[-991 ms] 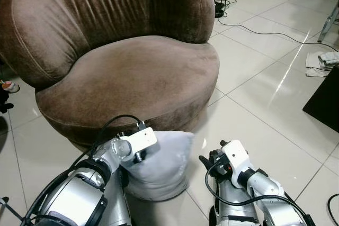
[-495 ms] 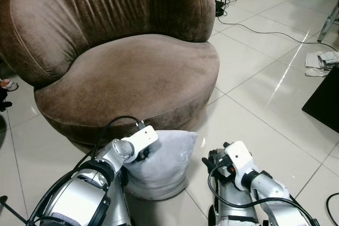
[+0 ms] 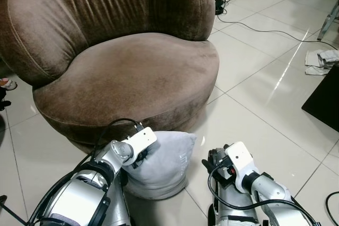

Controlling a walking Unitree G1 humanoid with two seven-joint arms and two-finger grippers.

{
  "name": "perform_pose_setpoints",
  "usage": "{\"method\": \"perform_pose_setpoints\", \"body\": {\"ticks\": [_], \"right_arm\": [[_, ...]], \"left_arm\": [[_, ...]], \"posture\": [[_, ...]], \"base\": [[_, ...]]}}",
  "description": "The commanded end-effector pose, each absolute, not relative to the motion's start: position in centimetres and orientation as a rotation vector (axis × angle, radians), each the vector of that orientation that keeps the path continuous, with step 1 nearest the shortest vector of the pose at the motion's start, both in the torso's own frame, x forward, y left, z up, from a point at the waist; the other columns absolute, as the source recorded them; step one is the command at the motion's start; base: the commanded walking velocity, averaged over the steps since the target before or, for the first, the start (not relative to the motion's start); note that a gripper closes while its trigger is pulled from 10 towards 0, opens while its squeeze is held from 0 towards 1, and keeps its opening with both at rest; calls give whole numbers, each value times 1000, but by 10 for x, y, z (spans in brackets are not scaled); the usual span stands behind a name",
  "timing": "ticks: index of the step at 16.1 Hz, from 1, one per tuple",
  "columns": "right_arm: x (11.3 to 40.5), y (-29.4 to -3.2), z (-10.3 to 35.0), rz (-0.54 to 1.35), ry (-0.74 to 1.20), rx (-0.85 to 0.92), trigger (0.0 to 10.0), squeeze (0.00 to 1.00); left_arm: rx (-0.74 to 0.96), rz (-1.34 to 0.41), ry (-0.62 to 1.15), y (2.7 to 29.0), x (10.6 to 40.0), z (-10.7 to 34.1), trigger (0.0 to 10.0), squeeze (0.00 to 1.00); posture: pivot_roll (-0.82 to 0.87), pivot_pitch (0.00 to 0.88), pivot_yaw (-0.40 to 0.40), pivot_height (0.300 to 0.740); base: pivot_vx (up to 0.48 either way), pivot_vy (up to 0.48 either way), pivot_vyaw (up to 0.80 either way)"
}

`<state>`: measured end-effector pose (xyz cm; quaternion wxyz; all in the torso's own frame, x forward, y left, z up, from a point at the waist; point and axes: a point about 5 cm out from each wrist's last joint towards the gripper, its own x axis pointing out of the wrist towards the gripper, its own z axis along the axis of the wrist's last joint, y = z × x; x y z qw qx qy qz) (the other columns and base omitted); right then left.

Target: Move the pillow to the sofa from floor

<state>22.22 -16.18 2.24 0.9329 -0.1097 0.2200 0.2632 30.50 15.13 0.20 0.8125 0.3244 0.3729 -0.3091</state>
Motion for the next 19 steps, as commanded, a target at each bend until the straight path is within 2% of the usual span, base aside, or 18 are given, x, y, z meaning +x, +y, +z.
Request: {"method": "perform_pose_setpoints", "body": {"ticks": [1,9,19], "right_arm": [[217,-162,17,540,483,-211,10000,0],[201,-169,16,520,514,-207,10000,0],[192,-172,15,500,537,-200,10000,0]], "left_arm": [[657,-683,873,155,291,-11,0,0],[554,-704,895,146,283,-17,0,0],[520,-691,905,146,279,-22,0,0]], "posture": [[-291,46,51,425],[-339,84,55,425],[-350,116,60,425]], "base": [[0,0,0],[0,0,0],[0,0,0]]}}
